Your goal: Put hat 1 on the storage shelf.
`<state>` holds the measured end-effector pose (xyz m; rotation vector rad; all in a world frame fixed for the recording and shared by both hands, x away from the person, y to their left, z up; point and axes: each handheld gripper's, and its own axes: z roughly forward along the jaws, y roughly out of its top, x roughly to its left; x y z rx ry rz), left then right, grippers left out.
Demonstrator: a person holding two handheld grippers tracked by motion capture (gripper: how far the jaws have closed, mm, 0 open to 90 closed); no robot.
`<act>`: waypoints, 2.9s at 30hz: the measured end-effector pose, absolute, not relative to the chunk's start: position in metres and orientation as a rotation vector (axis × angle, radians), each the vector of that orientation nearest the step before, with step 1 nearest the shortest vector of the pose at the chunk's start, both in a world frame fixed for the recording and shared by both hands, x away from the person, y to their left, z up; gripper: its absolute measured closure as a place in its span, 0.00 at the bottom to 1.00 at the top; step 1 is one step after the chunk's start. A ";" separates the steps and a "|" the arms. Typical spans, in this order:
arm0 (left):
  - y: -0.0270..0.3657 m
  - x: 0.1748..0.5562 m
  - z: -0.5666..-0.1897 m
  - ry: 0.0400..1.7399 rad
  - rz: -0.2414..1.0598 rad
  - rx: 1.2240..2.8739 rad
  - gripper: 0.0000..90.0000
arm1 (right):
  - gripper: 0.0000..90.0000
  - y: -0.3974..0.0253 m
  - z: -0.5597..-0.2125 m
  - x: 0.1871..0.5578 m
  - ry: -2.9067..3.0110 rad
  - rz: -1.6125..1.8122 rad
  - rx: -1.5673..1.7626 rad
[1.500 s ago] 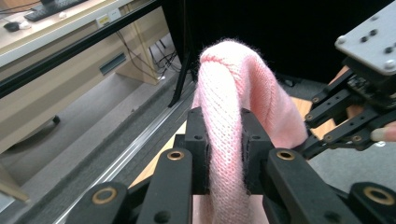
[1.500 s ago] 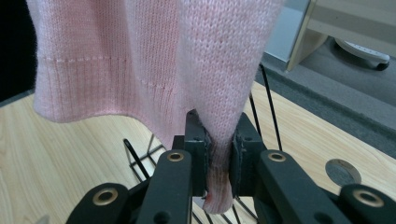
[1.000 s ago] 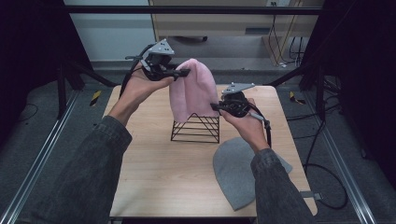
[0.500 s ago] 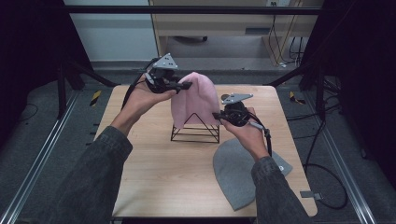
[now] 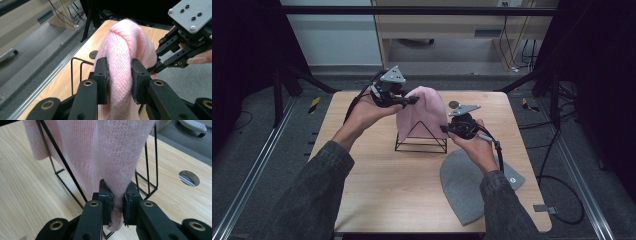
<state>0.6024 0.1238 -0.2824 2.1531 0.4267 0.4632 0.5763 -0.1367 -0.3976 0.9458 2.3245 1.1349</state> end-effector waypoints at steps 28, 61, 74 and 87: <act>0.113 0.592 -0.310 0.459 0.378 2.175 0.86 | 0.57 -0.158 -0.408 0.561 2.338 1.060 1.015; 0.133 0.573 -0.324 0.554 0.375 2.102 0.39 | 0.38 -0.210 -0.420 0.559 2.296 0.940 1.184; 0.169 0.530 -0.365 0.634 0.432 2.185 0.06 | 0.43 -0.218 -0.450 0.581 2.439 0.877 1.266; 0.206 0.494 -0.433 0.672 0.333 2.233 0.07 | 0.44 -0.219 -0.468 0.587 2.530 0.812 1.257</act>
